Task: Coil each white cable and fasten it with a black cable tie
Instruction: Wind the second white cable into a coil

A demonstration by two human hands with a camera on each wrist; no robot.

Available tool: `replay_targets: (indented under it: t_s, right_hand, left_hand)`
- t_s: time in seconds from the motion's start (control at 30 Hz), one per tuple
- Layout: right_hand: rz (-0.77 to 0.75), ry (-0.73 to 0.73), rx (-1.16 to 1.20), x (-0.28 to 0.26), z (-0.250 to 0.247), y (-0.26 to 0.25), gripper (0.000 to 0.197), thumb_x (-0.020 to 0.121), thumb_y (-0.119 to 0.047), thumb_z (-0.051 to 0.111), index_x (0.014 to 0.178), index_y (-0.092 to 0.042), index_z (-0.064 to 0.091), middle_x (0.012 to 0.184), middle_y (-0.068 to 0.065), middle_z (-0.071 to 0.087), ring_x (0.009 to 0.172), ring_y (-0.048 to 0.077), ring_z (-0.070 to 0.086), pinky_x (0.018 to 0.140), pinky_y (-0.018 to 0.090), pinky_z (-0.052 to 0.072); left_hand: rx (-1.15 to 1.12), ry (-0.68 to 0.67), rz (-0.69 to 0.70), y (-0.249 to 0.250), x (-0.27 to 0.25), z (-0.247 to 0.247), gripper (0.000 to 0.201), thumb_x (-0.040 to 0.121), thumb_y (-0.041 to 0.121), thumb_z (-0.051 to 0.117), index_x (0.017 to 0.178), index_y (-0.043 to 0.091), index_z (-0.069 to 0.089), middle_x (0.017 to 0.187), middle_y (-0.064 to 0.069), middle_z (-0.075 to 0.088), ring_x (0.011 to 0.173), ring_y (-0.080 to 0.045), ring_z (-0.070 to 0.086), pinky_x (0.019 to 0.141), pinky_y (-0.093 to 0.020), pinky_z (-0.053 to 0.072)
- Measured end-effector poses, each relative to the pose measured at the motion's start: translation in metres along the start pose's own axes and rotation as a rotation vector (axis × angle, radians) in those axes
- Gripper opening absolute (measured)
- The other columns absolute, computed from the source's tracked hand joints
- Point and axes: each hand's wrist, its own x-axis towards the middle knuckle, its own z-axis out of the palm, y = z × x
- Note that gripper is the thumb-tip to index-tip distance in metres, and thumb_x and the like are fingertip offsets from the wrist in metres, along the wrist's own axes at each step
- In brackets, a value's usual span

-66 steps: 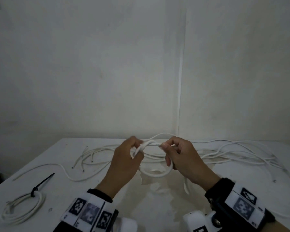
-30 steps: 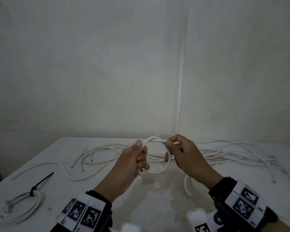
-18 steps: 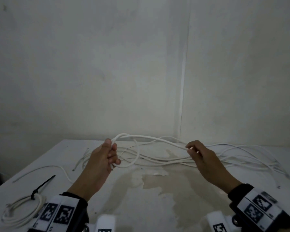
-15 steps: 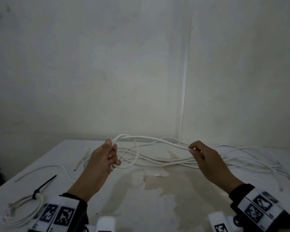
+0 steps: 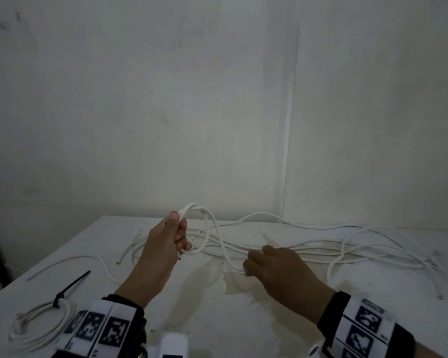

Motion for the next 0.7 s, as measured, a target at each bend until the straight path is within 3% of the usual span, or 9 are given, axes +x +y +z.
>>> replay_targets:
  t_s: [0.2,0.3,0.4,0.57,0.7]
  right_hand:
    - [-0.136,0.059,-0.009,0.021,-0.009,-0.015,0.022,0.087,-0.024,0.043,0.071,-0.023,0.059,0.066,-0.007,0.055,0.051,0.013,0.048,0.044,0.022,0.03]
    - [-0.165,0.118,-0.003,0.031,-0.016,-0.02,0.025,0.092,-0.023,0.041,0.073,-0.022,0.058,0.067,-0.006,0.055,0.052,0.014,0.047,0.045,0.024,0.03]
    - [-0.164,0.167,0.011,0.041,-0.022,-0.023,0.042,0.099,-0.021,0.031,0.069,-0.022,0.06,0.066,-0.006,0.056,0.051,0.013,0.046,0.046,0.024,0.028]
    - [-0.133,0.235,0.112,0.046,-0.023,-0.019,0.025,0.092,-0.027,0.048,0.071,-0.018,0.061,0.063,-0.004,0.056,0.049,0.013,0.044,0.046,0.024,0.027]
    - [-0.059,0.296,0.271,0.05,-0.029,-0.012,0.02,0.087,-0.032,0.051,0.08,-0.017,0.04,0.063,-0.001,0.054,0.047,0.013,0.045,0.044,0.023,0.031]
  left_hand:
    - [0.139,-0.013,0.048,-0.007,-0.003,0.008,0.038,0.1,0.027,0.031,0.069,0.012,0.049,0.039,0.012,0.038,0.037,0.0,0.036,0.058,-0.028,0.033]
    - [0.202,-0.058,0.067,-0.009,-0.008,0.014,0.038,0.099,0.028,0.03,0.07,0.013,0.05,0.045,0.01,0.042,0.044,-0.002,0.042,0.052,-0.02,0.036]
    - [0.256,-0.118,0.076,-0.01,-0.017,0.02,0.038,0.1,0.025,0.029,0.073,0.01,0.051,0.055,0.001,0.044,0.043,-0.001,0.046,0.044,-0.011,0.037]
    - [0.297,-0.233,0.084,-0.008,-0.025,0.022,0.039,0.098,0.031,0.031,0.075,0.009,0.053,0.055,0.004,0.049,0.047,-0.003,0.045,0.047,-0.012,0.037]
    - [0.474,-0.312,0.111,-0.006,-0.037,0.031,0.037,0.099,0.026,0.03,0.071,0.013,0.05,0.057,0.004,0.051,0.042,0.003,0.048,0.046,-0.006,0.034]
